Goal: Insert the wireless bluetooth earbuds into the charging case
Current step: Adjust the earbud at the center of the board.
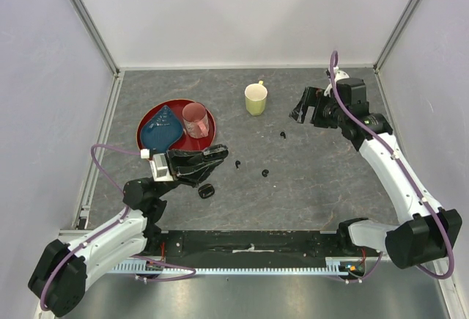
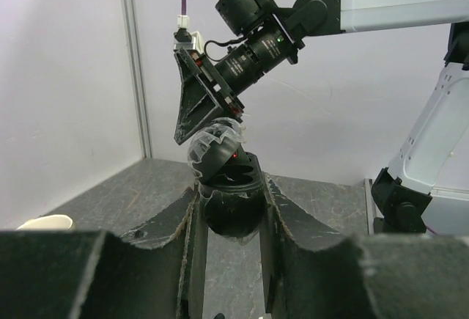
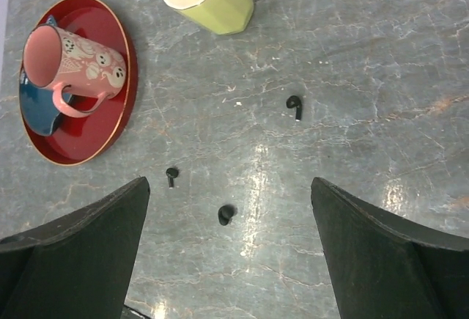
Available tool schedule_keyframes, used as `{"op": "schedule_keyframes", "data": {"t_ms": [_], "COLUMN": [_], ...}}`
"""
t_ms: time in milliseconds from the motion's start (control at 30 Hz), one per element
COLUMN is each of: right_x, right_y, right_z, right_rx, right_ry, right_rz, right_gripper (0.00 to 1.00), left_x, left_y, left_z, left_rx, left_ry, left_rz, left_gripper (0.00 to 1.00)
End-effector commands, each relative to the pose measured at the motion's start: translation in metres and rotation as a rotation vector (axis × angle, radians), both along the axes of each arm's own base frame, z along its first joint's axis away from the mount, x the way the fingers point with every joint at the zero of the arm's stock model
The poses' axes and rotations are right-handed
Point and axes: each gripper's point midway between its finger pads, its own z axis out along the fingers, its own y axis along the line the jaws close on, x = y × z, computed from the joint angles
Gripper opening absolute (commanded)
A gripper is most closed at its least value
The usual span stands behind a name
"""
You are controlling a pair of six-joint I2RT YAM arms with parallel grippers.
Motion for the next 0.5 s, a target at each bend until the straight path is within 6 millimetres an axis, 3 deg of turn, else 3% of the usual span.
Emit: {"op": "schedule_keyframes", "data": {"t_ms": [0, 67, 200, 267, 467], "right_x": [0.0, 0.001, -0.006, -0.009, -0.016], "right_y": [-0.017, -0.022, -0.03, -0.031, -0.005], "right_z": [0.001, -0.01, -0.004, -0.01, -0.038], "right_rx": [-0.057, -0.077, -0.116, -0.126, -0.021], "right_ry": [-0.06, -0.088, -0.225, -0.204, -0.084], "right_rz": [-0.065, -0.079, -0.067, -0.067, 0.027], "right_gripper": [0.98, 0.98, 0.98, 0.98, 0.98], "left_x": [-0.004, -0.006, -0.007, -0.008, -0.011], "left_y": [0.004, 0.004, 0.005, 0.007, 0.012], "left_z": [0.013, 0.015, 0.014, 0.017, 0.019], "left_rx": [-0.053, -0.063, -0.063, -0.068, -0.068], "left_ry": [-0.021, -0.021, -0.021, -0.029, -0.035], "left_rz": [-0.009, -0.02, -0.02, -0.013, 0.008], "left_gripper": [0.02, 0.02, 0.02, 0.02, 0.02]}}
